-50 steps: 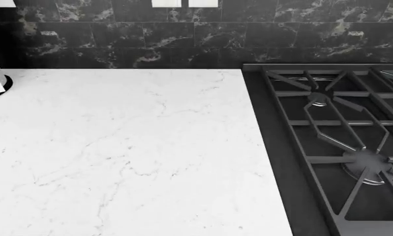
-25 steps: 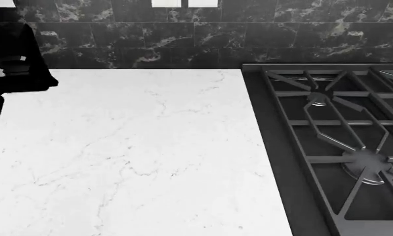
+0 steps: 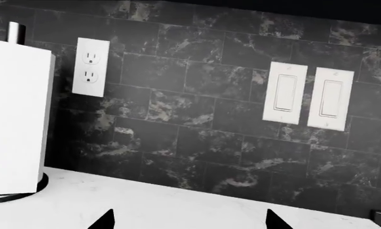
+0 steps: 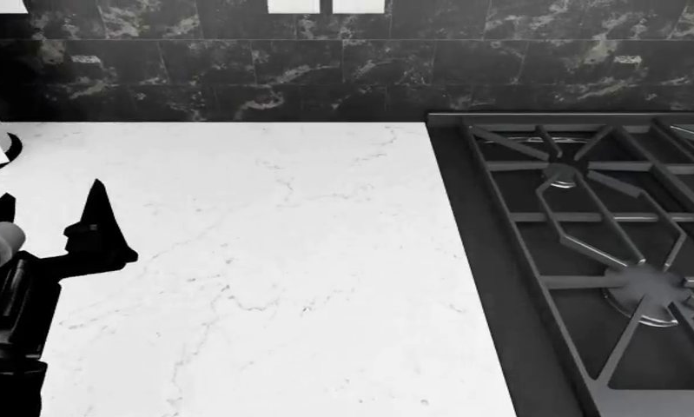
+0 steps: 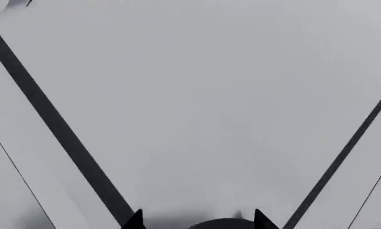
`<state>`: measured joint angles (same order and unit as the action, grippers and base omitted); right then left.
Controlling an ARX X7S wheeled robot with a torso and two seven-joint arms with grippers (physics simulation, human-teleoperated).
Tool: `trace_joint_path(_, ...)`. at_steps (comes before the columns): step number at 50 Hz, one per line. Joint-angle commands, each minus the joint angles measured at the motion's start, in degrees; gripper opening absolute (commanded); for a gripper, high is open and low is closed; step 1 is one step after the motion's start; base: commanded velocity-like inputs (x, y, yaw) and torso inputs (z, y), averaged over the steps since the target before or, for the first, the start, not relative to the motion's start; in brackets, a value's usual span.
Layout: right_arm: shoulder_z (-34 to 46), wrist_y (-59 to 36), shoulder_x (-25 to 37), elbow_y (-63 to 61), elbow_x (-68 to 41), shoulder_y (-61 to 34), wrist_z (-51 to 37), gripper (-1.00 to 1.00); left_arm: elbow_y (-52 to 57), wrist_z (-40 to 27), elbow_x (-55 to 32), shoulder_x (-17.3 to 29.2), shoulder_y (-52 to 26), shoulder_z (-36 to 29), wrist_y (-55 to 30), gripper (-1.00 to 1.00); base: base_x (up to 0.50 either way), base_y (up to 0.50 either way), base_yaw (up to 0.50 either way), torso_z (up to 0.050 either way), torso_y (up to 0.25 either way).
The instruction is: Pick and place the shaker into the drawer. Then close the cabinet.
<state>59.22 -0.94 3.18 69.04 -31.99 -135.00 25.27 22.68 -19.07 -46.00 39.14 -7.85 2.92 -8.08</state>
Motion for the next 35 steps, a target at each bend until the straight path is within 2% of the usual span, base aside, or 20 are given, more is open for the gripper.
trace_joint_path(1, 22.2, -0.2, -3.2, 4.0, -18.0, 0.8, 7.7, 1.00, 0.0, -0.3, -0.2, -0.9, 6.2, 2.3, 2.3, 1.00, 0.00, 0.00, 0.00, 0.000, 0.000)
trace_joint_path(9, 22.2, -0.2, -3.2, 4.0, -18.0, 0.8, 7.7, 1.00, 0.9, -1.5, -1.4, 0.8, 7.4, 4.9, 1.8, 1.00, 0.00, 0.00, 0.00, 0.000, 0.000)
trace_joint_path(19, 22.2, -0.2, -3.2, 4.0, -18.0, 0.8, 7.7, 1.00, 2.7, -1.7, -1.7, 0.7, 6.1, 3.4, 0.9, 1.00, 0.00, 0.00, 0.00, 0.000, 0.000)
trace_joint_path(20, 13.6, -2.5, -3.2, 5.9, -9.4, 2.4, 3.0, 1.00, 3.1, -1.6, -1.9, 0.7, 6.0, 3.3, 0.9, 1.00, 0.00, 0.00, 0.00, 0.000, 0.000)
trace_joint_path(23, -7.4, -4.4, -3.0, 5.9, 1.1, 0.0, 5.5, 1.00, 4.0, -1.3, -2.4, 0.8, 5.7, 2.8, 0.6, 1.00, 0.00, 0.00, 0.00, 0.000, 0.000)
trace_joint_path(25, -24.1, -7.9, -2.0, 3.6, 16.7, 0.0, 9.5, 1.00, 4.7, -1.2, -2.7, 1.0, 5.3, 2.5, 0.3, 1.00, 0.00, 0.00, 0.00, 0.000, 0.000)
trace_joint_path(26, -28.5, -12.5, -0.4, -0.9, 20.5, 0.0, 10.3, 1.00, 5.2, -1.2, -2.9, 1.1, 5.1, 2.3, 0.2, 1.00, 0.00, 0.00, 0.00, 0.000, 0.000)
trace_joint_path(28, -30.9, -29.6, 11.4, -18.0, 16.8, 9.6, 3.8, 1.00, 6.7, -1.4, -3.5, 1.5, 4.7, 2.0, -0.4, 1.00, 0.00, 0.00, 0.00, 0.000, 0.000)
trace_joint_path(31, -37.7, -55.4, 22.2, -43.8, 11.2, 17.2, -2.7, 1.00, 8.4, -1.9, -4.0, 2.0, 4.1, 1.5, -1.3, 1.00, 0.00, 0.00, 0.00, 0.000, 0.000)
trace_joint_path(35, -48.4, -89.0, 31.6, -78.2, 4.0, 21.3, -8.0, 1.00, 10.8, -2.9, -4.5, 2.7, 3.0, 0.8, -2.7, 1.00, 0.00, 0.00, 0.00, 0.000, 0.000)
